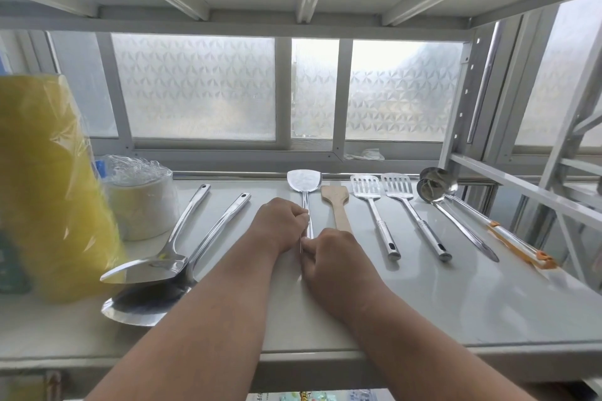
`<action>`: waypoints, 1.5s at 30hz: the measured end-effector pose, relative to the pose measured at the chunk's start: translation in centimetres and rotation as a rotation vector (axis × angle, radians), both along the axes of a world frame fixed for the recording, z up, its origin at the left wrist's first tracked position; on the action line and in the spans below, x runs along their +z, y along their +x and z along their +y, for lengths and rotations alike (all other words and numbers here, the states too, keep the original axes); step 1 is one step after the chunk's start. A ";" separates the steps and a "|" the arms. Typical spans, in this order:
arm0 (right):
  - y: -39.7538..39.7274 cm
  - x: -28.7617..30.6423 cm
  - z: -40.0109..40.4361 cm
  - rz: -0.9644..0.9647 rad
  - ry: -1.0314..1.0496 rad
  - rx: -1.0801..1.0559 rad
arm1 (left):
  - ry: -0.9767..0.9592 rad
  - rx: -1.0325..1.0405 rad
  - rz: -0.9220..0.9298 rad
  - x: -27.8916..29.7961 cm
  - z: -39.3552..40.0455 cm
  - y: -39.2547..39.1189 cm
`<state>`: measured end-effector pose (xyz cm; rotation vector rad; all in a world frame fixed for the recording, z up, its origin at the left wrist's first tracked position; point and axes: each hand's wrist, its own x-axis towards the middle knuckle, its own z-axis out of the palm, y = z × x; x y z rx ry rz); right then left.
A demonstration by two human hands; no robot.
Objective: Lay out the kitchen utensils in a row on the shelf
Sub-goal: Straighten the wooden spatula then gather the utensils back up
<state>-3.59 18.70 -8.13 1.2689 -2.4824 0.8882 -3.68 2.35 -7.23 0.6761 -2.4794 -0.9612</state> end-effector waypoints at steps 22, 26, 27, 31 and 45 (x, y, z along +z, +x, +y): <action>0.9 0.5 0.3 -0.082 -0.110 -0.072 | 0.002 0.099 0.061 2.2 2.5 2.5; 1.9 0.9 0.8 -0.070 -0.106 -0.097 | -0.222 0.143 -0.135 5.1 1.6 6.5; 2.2 1.0 0.9 -0.065 -0.119 -0.092 | -0.274 0.162 -0.234 5.6 1.0 8.0; 3.3 1.5 1.8 -0.007 -0.152 -0.040 | -0.423 0.278 -0.619 5.3 -1.4 14.0; 7.4 1.0 6.1 0.093 -0.132 0.122 | -0.853 0.157 -0.769 4.6 1.5 17.8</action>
